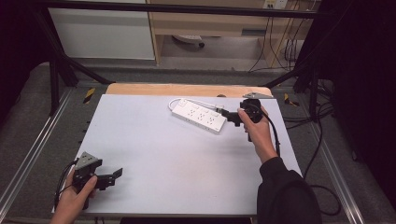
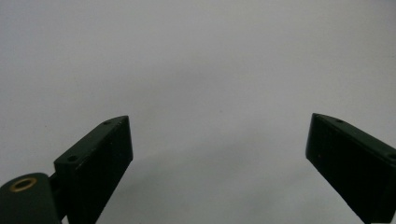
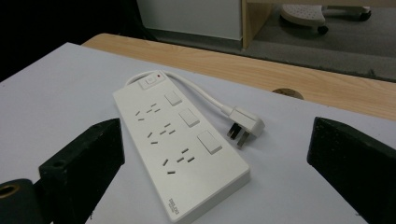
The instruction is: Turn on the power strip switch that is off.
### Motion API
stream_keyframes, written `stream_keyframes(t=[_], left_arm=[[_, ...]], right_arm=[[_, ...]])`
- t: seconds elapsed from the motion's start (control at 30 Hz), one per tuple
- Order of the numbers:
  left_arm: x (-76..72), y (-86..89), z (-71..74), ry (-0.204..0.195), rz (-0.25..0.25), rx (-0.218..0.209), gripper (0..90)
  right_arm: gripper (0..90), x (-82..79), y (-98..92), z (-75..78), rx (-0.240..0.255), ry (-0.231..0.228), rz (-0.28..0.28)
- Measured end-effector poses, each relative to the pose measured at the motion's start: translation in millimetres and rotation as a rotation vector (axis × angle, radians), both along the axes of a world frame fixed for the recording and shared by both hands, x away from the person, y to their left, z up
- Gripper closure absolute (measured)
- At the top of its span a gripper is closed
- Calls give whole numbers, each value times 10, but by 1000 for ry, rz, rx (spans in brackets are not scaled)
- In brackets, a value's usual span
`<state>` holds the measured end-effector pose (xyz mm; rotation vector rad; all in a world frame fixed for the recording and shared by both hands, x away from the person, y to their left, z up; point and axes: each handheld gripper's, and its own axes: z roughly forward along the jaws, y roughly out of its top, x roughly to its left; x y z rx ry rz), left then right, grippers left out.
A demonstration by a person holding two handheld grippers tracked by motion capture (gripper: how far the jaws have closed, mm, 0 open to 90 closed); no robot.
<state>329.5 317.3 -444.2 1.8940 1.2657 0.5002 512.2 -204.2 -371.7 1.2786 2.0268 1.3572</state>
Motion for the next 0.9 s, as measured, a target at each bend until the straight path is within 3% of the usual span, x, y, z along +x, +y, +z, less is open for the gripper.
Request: stream_keyframes(t=[0.43,0.9], left_arm=[[-3,5,-5,3,5,3,73],[-5,7,-7,3,9,4,73]], right_arm=[[44,-363,-178,72,19,-29,3],[46,-811,-410,-64,14,-50,-8]])
